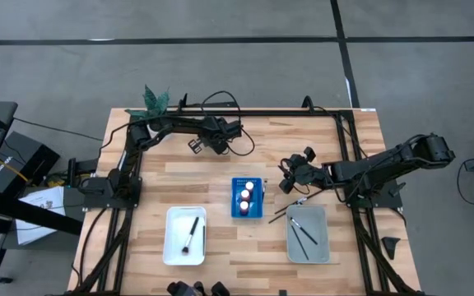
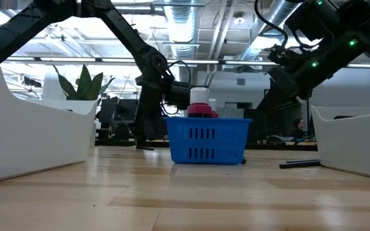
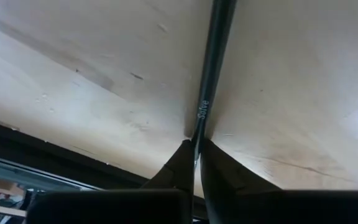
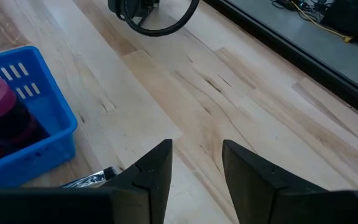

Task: Pick & Place Paint Supplies
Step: Put the paint brush into the white bin

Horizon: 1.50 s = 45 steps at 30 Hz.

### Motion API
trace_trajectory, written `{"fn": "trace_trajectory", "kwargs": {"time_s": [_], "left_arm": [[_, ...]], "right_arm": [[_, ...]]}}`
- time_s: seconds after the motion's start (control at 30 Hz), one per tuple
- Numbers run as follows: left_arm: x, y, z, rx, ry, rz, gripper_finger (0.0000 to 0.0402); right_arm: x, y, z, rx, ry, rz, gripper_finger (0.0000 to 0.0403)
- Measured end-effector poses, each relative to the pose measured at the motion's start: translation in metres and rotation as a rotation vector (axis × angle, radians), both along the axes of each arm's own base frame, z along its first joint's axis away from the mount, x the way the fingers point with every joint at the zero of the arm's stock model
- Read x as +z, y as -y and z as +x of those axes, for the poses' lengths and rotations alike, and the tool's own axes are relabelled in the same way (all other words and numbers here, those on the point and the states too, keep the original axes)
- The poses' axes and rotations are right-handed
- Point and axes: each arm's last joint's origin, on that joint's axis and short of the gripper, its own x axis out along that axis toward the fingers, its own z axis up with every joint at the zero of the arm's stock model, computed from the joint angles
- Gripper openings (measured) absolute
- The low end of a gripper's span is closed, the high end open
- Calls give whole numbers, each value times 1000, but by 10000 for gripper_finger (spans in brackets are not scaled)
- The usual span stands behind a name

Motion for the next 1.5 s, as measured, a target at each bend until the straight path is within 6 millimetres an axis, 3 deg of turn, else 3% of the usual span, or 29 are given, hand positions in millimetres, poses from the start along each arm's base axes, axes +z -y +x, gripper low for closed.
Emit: {"fn": "trace_trajectory", "kwargs": {"time_s": [0.3,0.47,0.63,0.8,1.0,1.33,1.5], "left_arm": [[11,8,-1,15,51,-73,6],[21,37,11,19,191,-235,5],[21,71,23,-28,209,-261,5],[25,88,30,-8,245,-306,5],[30,78,33,42,291,-328,12],[31,70,31,92,306,-318,77],[44,69,26,112,317,-303,89]], "right_arm": [[0,0,0,1,1,2,136],[0,0,0,1,6,3,136],[0,0,0,1,9,4,136],[1,-3,1,14,10,7,136],[1,-4,2,41,19,30,136],[1,-2,2,39,21,35,136],[1,-2,2,39,21,35,136]]}}
